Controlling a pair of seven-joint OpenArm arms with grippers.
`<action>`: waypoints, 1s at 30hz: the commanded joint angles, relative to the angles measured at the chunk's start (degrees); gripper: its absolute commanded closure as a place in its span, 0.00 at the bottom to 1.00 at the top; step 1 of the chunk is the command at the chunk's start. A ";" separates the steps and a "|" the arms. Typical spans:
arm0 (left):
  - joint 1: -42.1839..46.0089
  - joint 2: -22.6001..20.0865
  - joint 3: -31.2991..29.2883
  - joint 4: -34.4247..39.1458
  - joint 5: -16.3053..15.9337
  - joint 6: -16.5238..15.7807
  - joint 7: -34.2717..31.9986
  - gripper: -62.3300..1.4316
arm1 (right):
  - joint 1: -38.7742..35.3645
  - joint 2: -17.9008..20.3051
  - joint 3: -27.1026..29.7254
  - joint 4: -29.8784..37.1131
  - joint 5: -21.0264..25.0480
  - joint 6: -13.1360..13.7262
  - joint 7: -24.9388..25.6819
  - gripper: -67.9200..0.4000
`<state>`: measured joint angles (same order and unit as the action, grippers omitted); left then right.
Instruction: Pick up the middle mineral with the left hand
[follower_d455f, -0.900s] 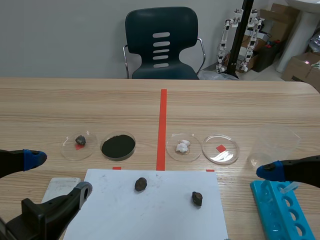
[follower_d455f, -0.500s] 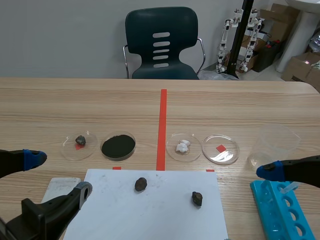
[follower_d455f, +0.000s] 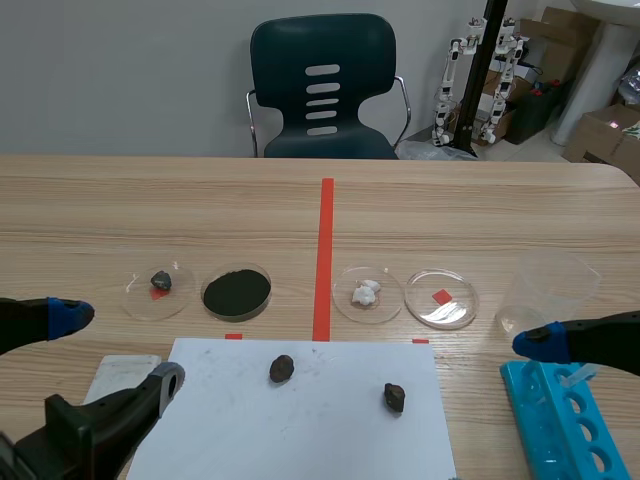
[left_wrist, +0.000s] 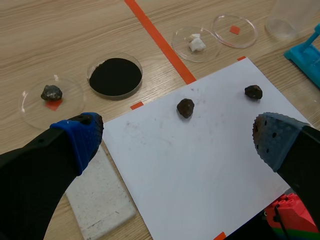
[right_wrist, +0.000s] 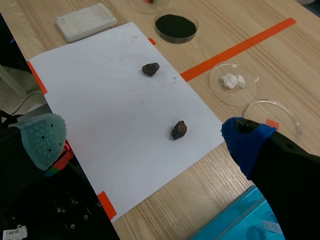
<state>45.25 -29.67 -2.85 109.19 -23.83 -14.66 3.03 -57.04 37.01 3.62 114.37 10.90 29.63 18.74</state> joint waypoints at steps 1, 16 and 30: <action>-1.57 0.50 0.87 1.14 0.11 0.13 1.55 0.00 | 0.07 0.74 0.07 0.17 0.63 0.00 0.66 0.00; -15.50 4.55 14.21 -0.31 0.09 12.90 25.16 0.00 | 0.07 0.74 0.07 0.17 0.63 0.00 0.66 0.00; -35.26 12.63 32.20 -13.64 2.25 40.09 45.33 0.00 | 0.07 0.74 0.07 0.17 0.63 0.00 0.66 0.00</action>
<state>10.41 -18.02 29.36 94.91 -21.50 25.56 48.73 -57.04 37.01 3.62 114.37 10.90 29.63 18.74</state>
